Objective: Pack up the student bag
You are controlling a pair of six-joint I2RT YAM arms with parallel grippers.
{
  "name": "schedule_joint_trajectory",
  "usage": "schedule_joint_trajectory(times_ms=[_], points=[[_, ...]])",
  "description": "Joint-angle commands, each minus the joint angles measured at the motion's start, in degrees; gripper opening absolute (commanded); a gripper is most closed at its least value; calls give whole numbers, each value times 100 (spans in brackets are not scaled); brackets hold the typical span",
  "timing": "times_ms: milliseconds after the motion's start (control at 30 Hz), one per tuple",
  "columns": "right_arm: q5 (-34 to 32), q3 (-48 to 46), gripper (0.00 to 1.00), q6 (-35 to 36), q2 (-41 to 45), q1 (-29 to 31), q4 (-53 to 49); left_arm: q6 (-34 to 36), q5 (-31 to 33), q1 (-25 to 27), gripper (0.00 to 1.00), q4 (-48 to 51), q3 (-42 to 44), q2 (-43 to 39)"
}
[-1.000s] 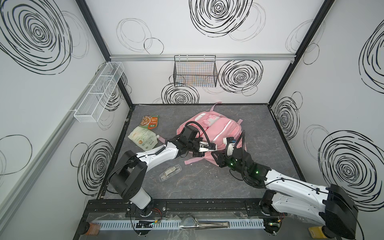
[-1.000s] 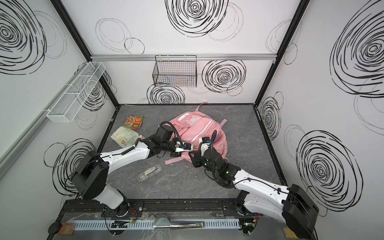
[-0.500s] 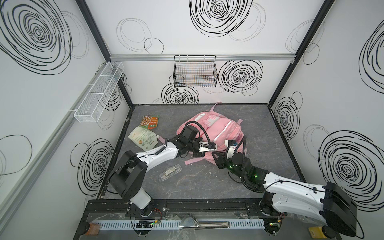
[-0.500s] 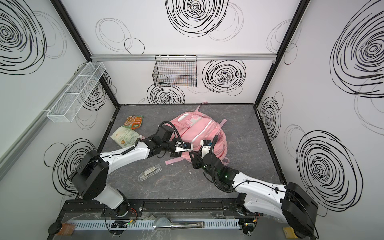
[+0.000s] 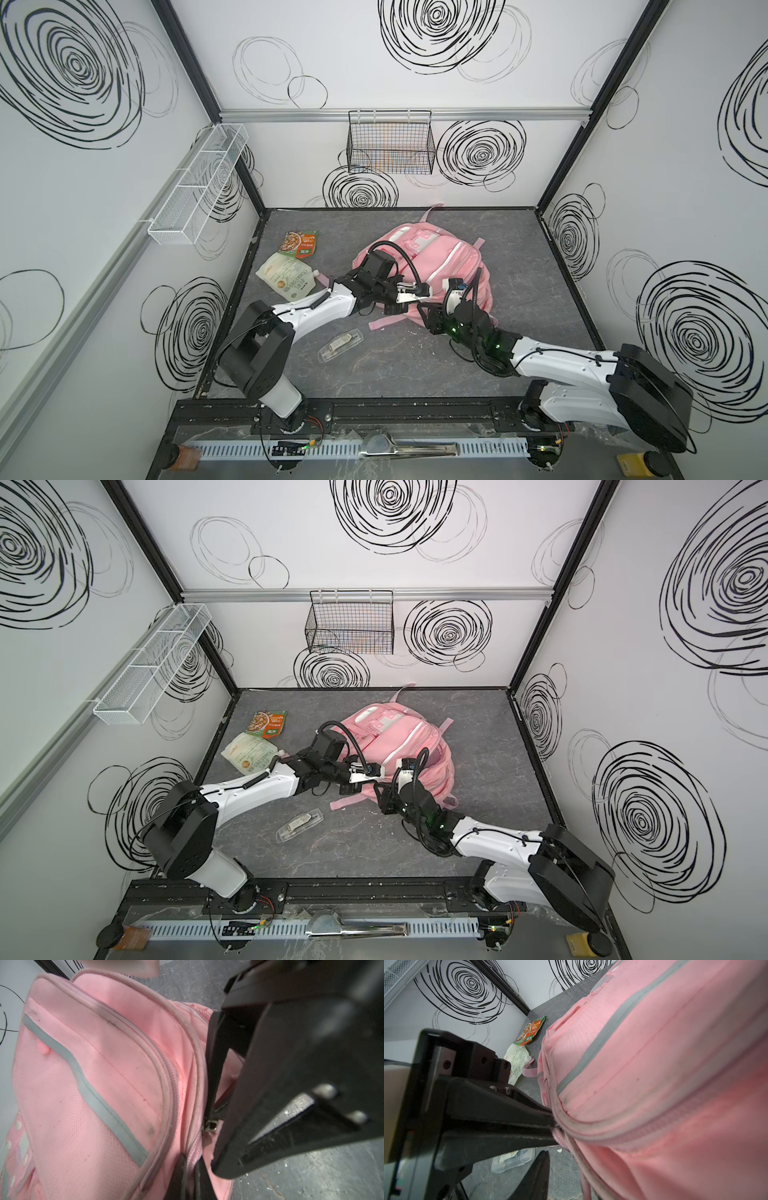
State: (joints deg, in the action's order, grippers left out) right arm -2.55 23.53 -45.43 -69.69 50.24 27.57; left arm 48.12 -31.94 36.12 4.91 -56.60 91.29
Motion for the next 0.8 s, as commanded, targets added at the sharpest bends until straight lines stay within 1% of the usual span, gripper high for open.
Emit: schedule_joint_trajectory(times_ms=[0,67,167,233,367,433,533,633,767], points=[[44,-3,34,-51,-270,-117,-85,-207,-719,71,0,-248,-220,-93],[78,22,30,-55,-270,-113,-174,-215,-714,54,0,-245,-220,-107],[104,-45,20,-123,-113,-113,-314,-231,-716,17,0,-267,-220,-111],[72,-123,12,-166,101,-103,-456,-265,-705,-29,0,-301,-220,-112],[-94,-202,2,-194,618,-117,-956,-255,-644,-85,0,-292,-216,-116],[-257,-169,0,-156,895,-143,-1369,-224,-599,-104,0,-281,-203,-136],[-315,-185,0,44,1239,-295,-1751,-189,-492,-129,0,-258,-185,-168],[-240,-259,0,301,1559,-473,-1983,-180,-387,-182,0,-254,-165,-197],[-4,-277,0,467,1894,-693,-2316,-127,-186,-235,0,-245,-134,-234]])
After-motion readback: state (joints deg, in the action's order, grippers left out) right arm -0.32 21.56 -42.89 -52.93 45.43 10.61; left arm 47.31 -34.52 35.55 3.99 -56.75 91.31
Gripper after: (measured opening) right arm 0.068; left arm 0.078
